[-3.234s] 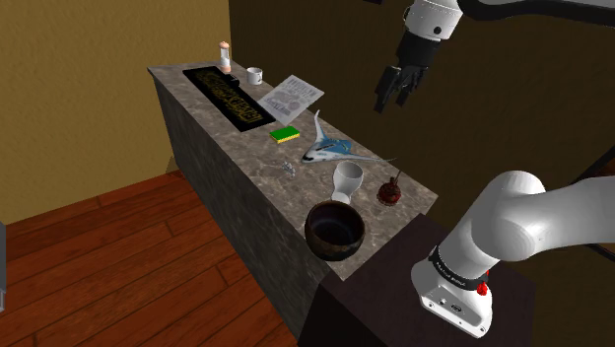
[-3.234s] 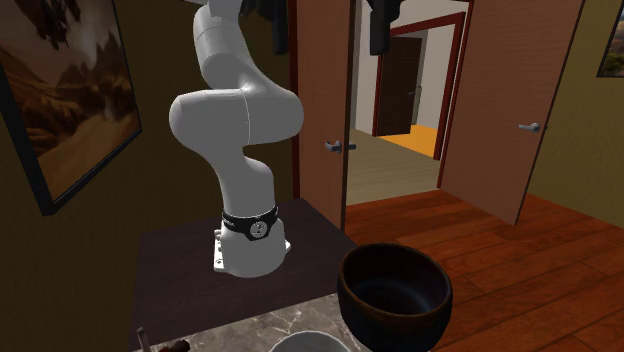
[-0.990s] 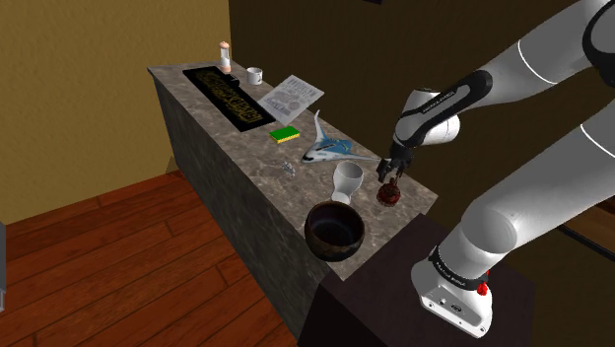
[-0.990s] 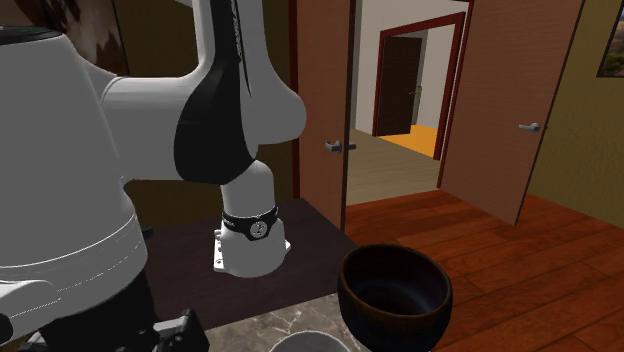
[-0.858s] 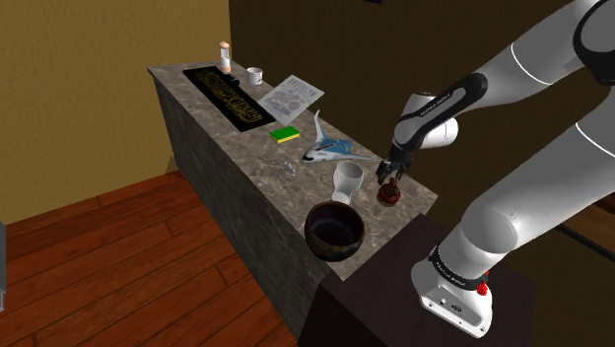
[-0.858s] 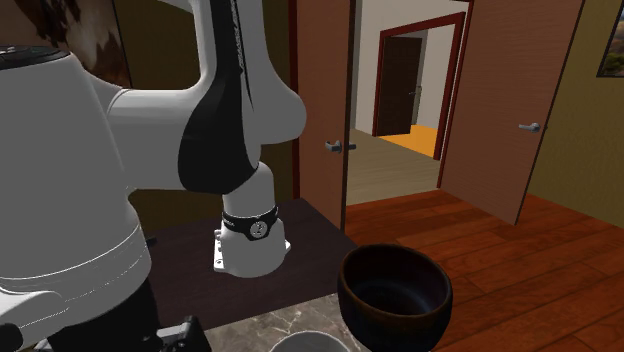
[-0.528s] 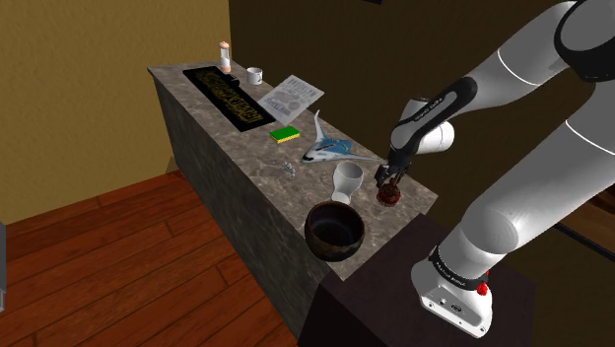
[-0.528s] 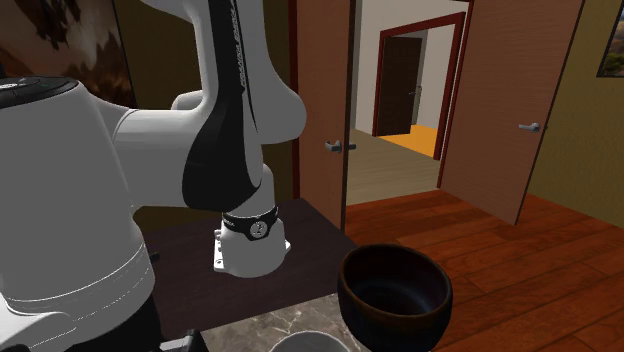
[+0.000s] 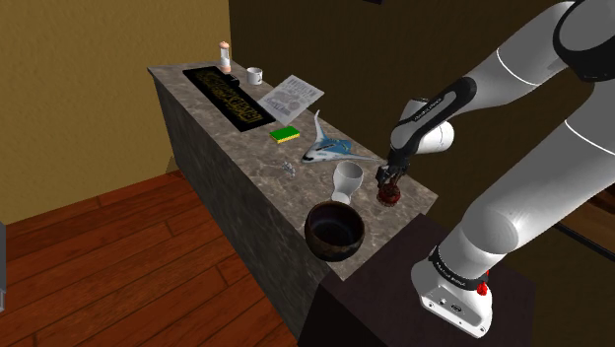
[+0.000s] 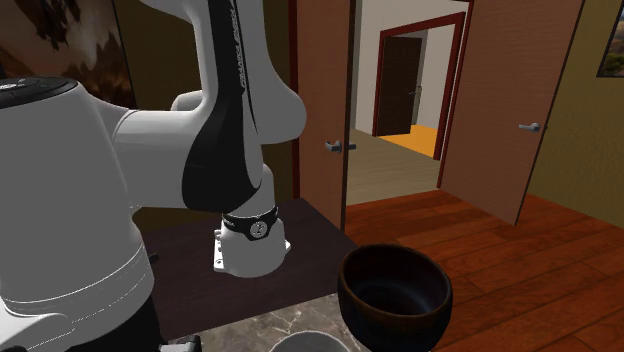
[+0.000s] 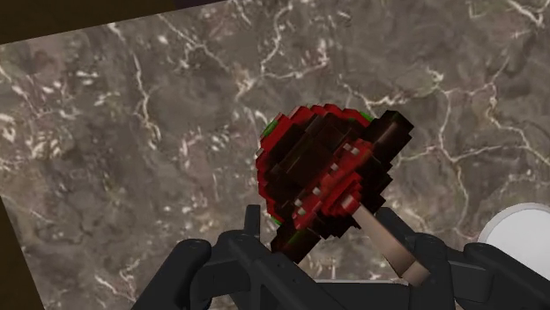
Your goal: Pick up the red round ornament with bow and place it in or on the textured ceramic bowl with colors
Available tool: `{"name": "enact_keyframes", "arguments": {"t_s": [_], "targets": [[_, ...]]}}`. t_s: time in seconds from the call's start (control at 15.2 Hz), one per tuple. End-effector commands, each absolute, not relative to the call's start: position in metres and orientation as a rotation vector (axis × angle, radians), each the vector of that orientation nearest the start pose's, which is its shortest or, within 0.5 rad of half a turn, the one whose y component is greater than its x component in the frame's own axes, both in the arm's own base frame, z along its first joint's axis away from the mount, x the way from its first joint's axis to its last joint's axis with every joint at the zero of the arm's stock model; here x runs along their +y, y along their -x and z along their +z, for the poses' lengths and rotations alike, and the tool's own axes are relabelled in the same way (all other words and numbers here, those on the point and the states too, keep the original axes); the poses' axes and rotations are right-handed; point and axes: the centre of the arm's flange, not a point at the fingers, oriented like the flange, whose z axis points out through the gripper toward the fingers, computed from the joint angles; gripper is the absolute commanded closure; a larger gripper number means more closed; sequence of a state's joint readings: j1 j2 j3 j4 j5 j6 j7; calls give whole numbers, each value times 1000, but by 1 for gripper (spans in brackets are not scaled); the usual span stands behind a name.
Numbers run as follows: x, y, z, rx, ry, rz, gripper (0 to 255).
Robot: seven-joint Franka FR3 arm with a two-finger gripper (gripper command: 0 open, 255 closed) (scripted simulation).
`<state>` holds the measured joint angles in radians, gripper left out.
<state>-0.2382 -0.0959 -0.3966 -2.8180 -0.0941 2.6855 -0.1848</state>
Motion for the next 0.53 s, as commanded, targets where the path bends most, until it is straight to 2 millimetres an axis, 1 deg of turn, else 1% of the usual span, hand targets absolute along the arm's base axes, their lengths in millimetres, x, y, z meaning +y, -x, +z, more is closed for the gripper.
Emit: {"name": "enact_keyframes", "arguments": {"t_s": [0.0,0.4,0.46], "targets": [[-211,-299,224,563,3074,68,255],[-211,-299,225,563,3074,68,255],[-211,-299,230,563,3074,68,255]]}}
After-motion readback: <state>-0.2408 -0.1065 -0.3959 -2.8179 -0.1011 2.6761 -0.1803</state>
